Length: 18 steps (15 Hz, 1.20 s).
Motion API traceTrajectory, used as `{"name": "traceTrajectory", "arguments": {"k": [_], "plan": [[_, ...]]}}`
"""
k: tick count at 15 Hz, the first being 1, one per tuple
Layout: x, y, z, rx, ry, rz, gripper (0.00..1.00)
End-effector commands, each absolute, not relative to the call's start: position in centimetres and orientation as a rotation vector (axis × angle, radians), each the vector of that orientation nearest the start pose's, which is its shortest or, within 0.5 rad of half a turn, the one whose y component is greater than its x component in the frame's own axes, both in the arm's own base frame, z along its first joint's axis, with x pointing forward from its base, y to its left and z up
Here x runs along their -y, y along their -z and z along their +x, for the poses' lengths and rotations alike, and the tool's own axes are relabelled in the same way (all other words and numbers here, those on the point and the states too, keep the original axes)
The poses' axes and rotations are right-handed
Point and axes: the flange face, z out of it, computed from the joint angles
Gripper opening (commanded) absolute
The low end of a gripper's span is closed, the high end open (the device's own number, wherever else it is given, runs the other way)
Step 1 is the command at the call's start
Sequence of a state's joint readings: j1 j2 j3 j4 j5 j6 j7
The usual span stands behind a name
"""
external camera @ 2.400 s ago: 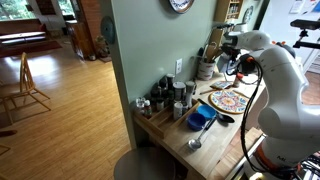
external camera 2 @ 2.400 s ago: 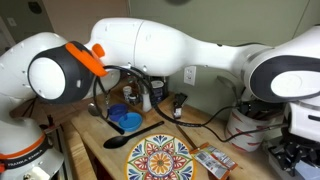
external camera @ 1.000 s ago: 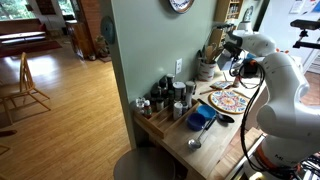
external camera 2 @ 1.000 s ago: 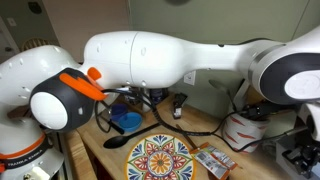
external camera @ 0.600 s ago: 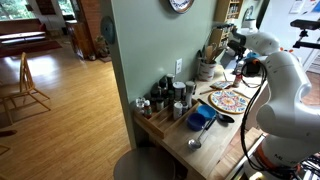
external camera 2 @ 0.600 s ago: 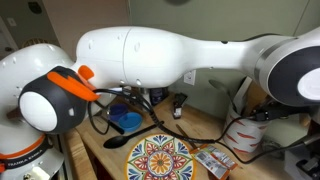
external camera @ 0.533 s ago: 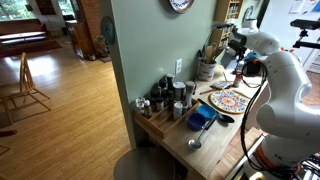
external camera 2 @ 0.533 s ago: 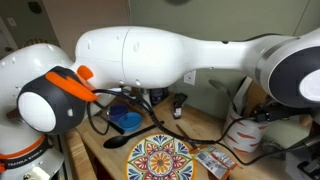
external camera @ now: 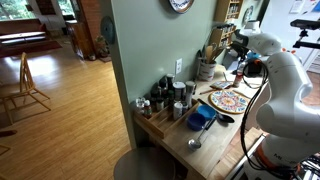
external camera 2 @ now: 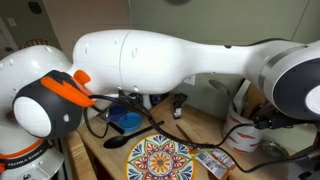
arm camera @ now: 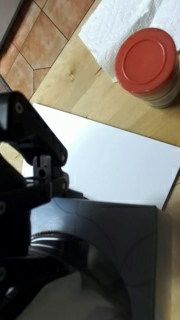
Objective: Move the paper towel box to the right
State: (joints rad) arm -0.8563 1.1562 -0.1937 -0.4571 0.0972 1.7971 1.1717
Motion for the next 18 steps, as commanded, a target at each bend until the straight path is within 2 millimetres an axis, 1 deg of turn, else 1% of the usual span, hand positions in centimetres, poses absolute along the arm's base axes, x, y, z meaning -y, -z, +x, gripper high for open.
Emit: {"name": "traceTrajectory", "arguments": {"k": [1, 4, 7, 11, 14, 18], "plan": [[65.2, -35.0, 48.8, -2.79, 0.247, -1.411, 0.0], [65.3, -33.5, 48.8, -2.81, 0.21, -1.298, 0.0], [65.1, -32.2, 49.2, -2.815, 0.17, -1.164, 0.0], [64.8, -31.4, 49.7, -2.793, 0.133, -1.032, 0.0], [64.7, -30.8, 50.0, -2.778, 0.118, -0.973, 0.0], [64.5, -29.6, 50.4, -2.747, 0.065, -0.842, 0.0]]}}
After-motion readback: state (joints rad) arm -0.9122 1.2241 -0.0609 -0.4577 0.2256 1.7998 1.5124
